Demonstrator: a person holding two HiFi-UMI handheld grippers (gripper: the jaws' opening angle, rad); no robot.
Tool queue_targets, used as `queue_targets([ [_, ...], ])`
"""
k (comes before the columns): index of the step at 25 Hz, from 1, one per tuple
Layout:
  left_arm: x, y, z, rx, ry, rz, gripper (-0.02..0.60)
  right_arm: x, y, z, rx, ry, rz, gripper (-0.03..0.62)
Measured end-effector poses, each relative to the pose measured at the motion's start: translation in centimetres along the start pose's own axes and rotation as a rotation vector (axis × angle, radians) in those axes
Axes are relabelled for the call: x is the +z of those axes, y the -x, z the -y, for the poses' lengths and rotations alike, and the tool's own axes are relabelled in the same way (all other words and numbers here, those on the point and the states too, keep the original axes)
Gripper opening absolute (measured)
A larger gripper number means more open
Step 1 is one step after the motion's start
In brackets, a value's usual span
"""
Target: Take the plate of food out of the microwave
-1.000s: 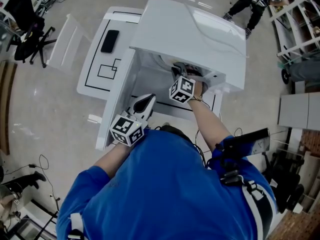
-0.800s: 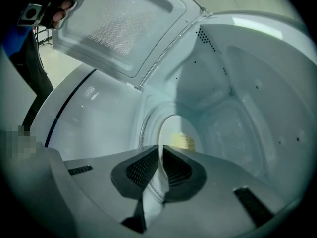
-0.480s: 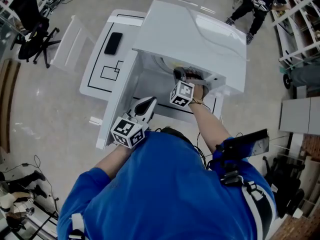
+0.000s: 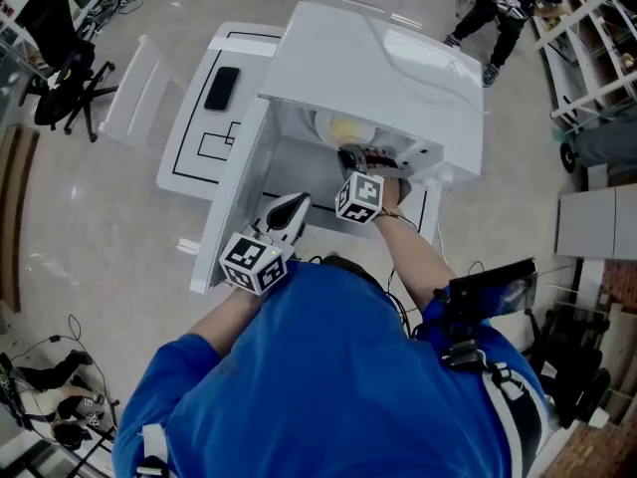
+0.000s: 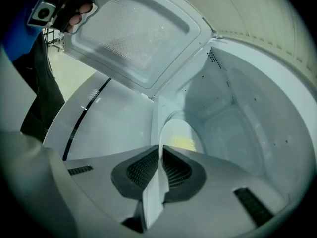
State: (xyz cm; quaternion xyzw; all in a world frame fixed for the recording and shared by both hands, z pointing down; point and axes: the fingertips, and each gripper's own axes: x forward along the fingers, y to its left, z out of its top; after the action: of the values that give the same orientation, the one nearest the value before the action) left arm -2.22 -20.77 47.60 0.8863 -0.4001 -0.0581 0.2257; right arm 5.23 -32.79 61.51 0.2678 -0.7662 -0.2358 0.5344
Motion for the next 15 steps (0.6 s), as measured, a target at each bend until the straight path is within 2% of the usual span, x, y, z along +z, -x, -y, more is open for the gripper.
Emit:
queue_targets([
  [6,-0.2,0.1,0.5,-0.013,-0.001,-0.009,0.009,-0.2,0.7,-0.4,-0.003,-0.028,0.007,0.017],
  [10,-0.4,0.1,0.6,-0.016,-0.001,-0.014,0.009,-0.4,0.8,-0.8,0.011,-0.072,0.019,0.049],
  [13,-0.5,0.2,0.6,-0.016,-0.002,-0.016,0.009,-0.3,1.1,-1.1,0.021,-0.140,0.038,0.058],
  [15,-0.6,0.3,0.5,-0.015,-0.002,-0.018,0.009,-0.1,1.4,-1.1,0.037,-0.239,0.066,0.064],
])
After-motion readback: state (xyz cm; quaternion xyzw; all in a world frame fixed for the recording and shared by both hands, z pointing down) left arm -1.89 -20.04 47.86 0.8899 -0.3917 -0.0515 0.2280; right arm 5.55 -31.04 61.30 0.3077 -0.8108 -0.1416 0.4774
